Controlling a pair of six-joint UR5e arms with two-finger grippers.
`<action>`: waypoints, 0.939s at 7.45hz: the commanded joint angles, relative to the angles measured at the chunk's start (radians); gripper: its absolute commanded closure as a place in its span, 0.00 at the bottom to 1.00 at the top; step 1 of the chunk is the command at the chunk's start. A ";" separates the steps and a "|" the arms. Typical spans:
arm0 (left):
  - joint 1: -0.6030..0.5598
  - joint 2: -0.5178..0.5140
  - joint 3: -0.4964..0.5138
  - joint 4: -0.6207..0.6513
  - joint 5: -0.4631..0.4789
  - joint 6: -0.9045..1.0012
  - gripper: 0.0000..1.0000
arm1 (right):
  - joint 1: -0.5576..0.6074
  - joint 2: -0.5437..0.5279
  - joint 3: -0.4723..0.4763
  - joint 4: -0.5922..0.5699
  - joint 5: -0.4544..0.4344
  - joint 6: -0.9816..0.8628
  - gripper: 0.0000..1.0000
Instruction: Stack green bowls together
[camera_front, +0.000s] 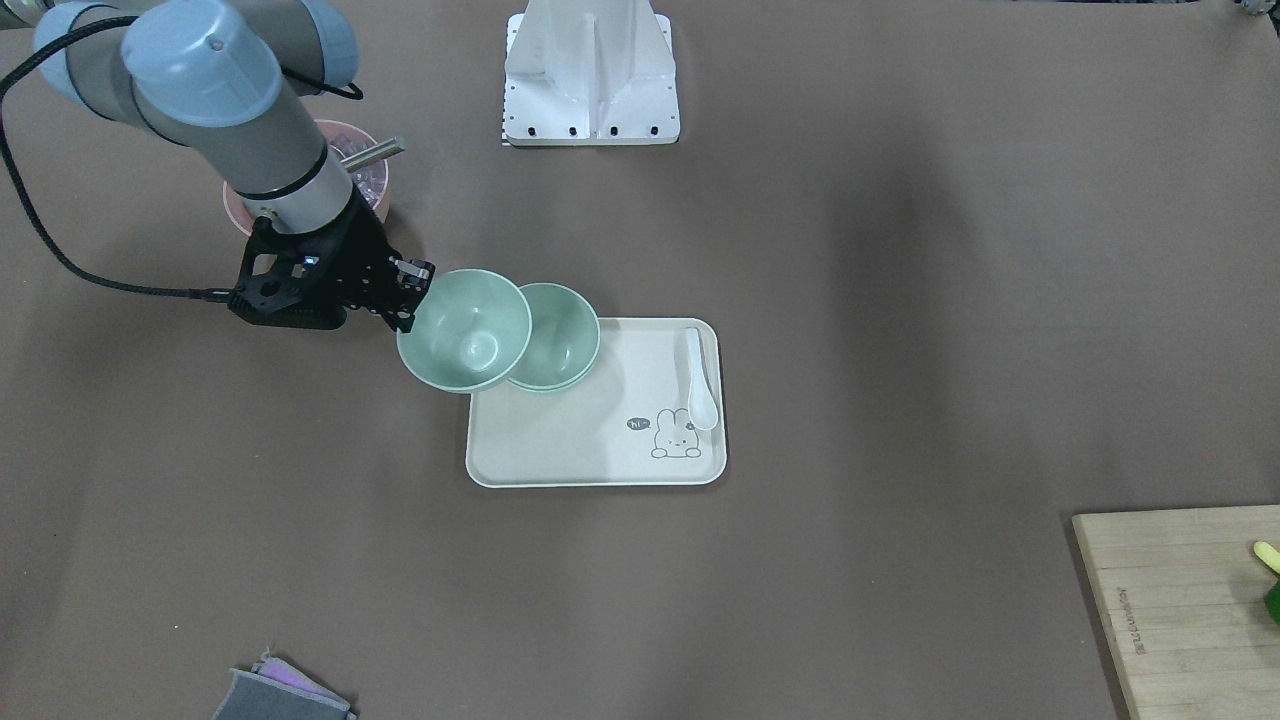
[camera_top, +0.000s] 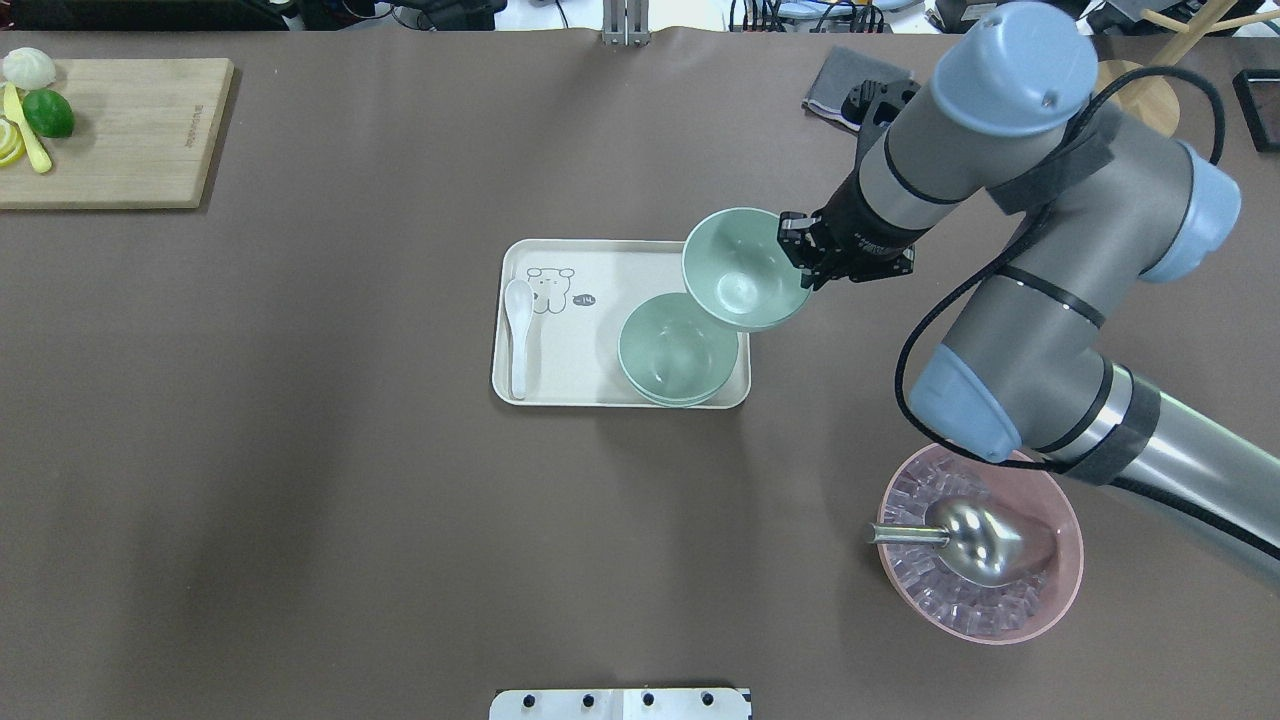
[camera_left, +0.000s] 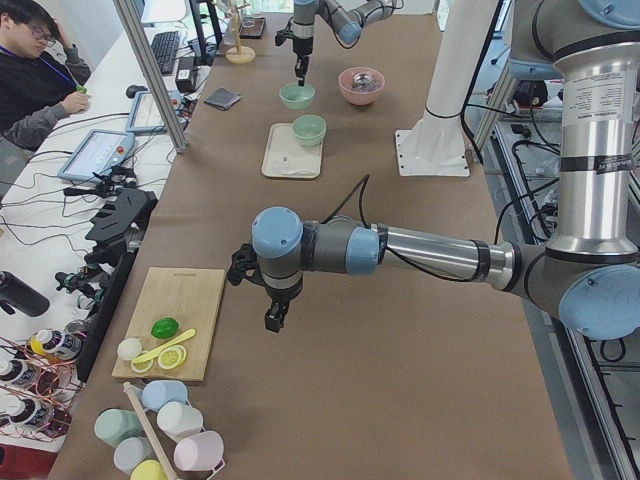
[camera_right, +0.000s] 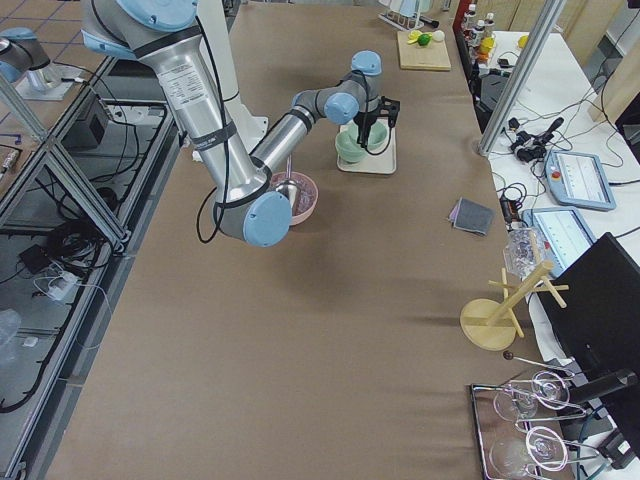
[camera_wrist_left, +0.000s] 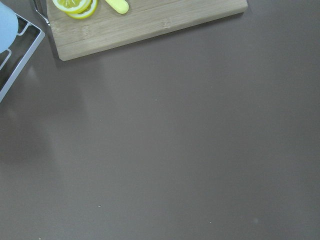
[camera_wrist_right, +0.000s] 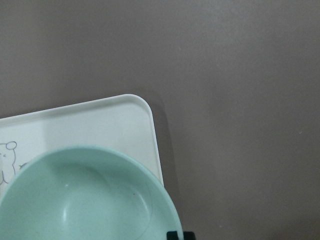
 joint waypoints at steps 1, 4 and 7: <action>0.000 0.000 0.001 0.000 -0.002 -0.002 0.02 | -0.084 0.006 -0.001 0.001 -0.081 0.041 1.00; 0.002 0.019 0.001 -0.009 -0.002 -0.005 0.02 | -0.110 0.038 -0.013 -0.001 -0.098 0.063 1.00; 0.002 0.020 0.001 -0.011 -0.002 -0.006 0.02 | -0.133 0.043 -0.035 0.001 -0.121 0.064 1.00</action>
